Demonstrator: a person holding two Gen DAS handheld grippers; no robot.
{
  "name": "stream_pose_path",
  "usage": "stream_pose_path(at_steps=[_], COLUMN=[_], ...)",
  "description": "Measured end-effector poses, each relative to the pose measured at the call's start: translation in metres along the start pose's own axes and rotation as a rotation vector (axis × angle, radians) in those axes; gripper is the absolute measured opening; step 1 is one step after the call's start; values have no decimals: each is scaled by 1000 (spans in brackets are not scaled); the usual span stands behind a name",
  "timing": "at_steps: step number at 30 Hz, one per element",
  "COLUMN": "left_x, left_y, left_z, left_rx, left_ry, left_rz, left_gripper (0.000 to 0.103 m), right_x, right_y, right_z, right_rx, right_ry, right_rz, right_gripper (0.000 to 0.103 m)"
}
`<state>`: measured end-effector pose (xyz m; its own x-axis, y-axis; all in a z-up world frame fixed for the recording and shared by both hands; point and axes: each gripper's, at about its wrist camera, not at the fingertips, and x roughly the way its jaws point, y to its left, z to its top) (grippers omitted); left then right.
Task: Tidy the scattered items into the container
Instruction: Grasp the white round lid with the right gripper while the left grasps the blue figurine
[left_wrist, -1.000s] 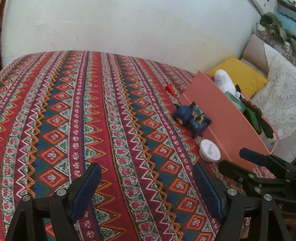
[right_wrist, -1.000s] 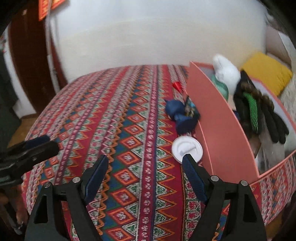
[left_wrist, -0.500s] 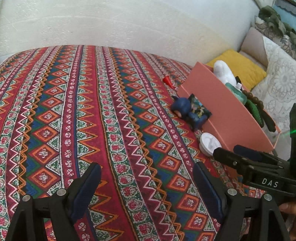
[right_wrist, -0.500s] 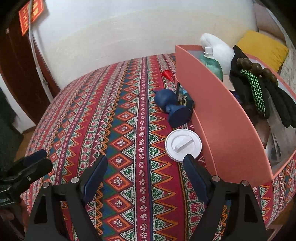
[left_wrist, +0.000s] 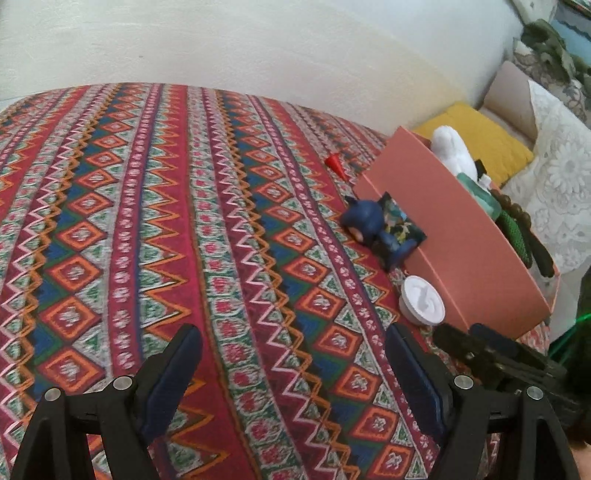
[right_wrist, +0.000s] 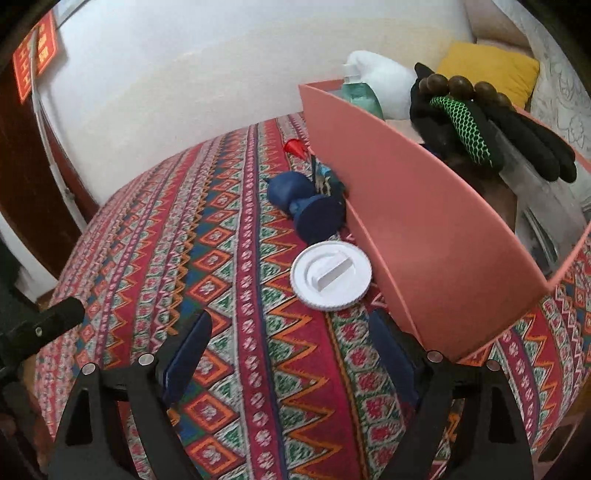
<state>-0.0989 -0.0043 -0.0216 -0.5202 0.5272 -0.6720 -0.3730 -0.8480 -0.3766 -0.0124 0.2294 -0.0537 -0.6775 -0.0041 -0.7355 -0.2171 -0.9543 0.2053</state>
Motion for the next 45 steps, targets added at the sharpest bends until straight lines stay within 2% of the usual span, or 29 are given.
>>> stream_pose_path(at_steps=[5,8,11,13,16,19,22,25,30,34,35,36,39,45], left_x=[16,25,45,73,114,160,194,212,239,246,246,245,240,215], left_y=[-12,-17,-22,-27,-36,-46,-58,-70,-86,-86,-86,-85,-79,-63], left_z=[2,10,29,48,68,85,91,95,108,108,108,108,108,101], left_rx=[69,129,199,220,214,188,195,211,266,278,282,281,265,249], left_ry=[13,12,38,97,175,242,271,276,291,268,258,244,221,183], left_rz=[-8,-21,-79,-156,-224,-261,-264,-318,-295,-348,-352,-346,-329,-236], left_gripper=[85,85,85,85,85,85,85,87,89,93,91,87,57,56], right_x=[17,26,31,34,45,55,60,67,84,92,93,93,92,85], right_y=[9,13,20,25,28,22,19,18,11,4,1,-2,-6,-13], right_z=[1,-2,-10,-15,-19,-13,-6,1,14,22,24,25,27,26], right_rx=[-10,0,-17,-48,-97,-84,-63,-52,-8,25,35,43,48,81], right_ry=[-13,-21,-53,-88,-101,-65,-57,-48,-6,2,-1,0,4,11], right_rz=[-48,-107,-193,-250,-300,-279,-251,-230,-181,-139,-127,-110,-71,-4], right_gripper=[101,99,97,97,95,88,87,87,79,75,66,64,63,63])
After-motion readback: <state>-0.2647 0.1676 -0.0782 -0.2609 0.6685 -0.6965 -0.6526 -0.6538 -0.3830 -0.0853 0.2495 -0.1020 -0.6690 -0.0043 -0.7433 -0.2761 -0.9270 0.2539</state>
